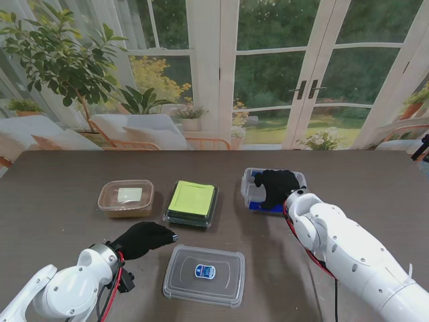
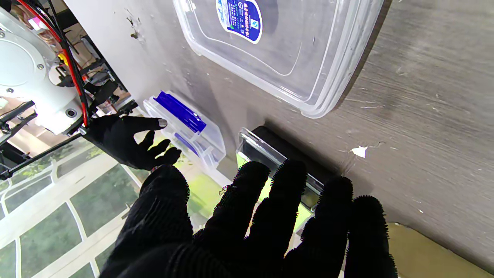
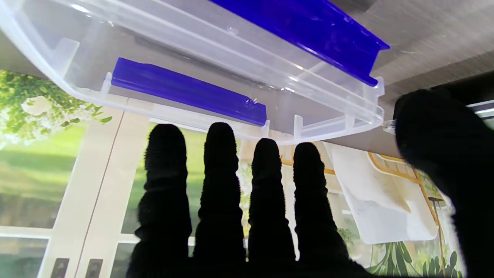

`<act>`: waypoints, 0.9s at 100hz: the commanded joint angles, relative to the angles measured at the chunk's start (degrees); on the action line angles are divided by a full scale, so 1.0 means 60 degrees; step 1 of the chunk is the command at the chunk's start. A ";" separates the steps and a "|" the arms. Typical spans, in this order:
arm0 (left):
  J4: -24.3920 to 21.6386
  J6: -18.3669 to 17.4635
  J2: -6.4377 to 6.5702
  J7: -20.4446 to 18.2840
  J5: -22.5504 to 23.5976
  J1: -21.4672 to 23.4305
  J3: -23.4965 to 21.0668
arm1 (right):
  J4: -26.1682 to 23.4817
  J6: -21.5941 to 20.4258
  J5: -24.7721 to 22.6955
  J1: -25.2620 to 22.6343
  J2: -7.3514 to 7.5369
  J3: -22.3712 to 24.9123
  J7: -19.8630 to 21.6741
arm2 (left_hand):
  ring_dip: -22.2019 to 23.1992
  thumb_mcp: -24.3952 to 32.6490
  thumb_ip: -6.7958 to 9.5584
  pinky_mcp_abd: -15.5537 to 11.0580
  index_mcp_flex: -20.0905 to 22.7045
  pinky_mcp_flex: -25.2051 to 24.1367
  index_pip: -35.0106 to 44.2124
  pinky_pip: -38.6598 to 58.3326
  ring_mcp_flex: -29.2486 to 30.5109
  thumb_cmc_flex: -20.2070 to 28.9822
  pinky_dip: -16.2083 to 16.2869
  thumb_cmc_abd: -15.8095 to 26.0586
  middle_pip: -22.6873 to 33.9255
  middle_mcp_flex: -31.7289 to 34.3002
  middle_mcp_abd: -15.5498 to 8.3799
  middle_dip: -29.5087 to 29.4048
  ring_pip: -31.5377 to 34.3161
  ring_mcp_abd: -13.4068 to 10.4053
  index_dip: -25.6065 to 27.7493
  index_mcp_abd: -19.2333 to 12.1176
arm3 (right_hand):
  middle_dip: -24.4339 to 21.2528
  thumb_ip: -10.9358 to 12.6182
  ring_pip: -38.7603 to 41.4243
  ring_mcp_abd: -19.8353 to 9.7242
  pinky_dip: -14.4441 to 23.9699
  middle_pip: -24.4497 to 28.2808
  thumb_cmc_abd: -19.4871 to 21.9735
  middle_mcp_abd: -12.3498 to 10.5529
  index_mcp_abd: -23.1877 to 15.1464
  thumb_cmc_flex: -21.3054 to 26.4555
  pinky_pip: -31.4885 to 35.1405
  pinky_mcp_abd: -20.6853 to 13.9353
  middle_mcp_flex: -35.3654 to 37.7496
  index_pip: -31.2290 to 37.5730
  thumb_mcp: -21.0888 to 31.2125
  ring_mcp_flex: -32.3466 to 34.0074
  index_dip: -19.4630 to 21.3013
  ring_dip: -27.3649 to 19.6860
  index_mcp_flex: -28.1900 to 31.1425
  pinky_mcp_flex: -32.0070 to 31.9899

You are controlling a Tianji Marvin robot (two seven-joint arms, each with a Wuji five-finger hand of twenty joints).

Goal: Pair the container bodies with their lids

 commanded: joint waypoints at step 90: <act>-0.0332 0.0399 0.0013 -0.0301 0.0172 0.0285 -0.0127 | 0.2702 -0.0528 0.1505 0.1686 -0.0605 -0.2365 -0.0926 | -0.0084 -0.0191 0.0411 -0.0426 -0.0007 -0.0234 -0.0008 -0.0156 -0.0140 0.0315 0.0180 0.0402 -0.0027 -0.0023 -0.0027 -0.0022 0.0018 -0.0075 0.0040 -0.0143 | 0.0115 -0.0321 0.0179 -0.0470 -0.0162 0.0099 -0.1361 -0.0472 -0.0356 0.1486 0.0438 -0.0399 0.2230 0.0434 0.1167 0.1751 0.0309 0.0007 0.1776 -0.0875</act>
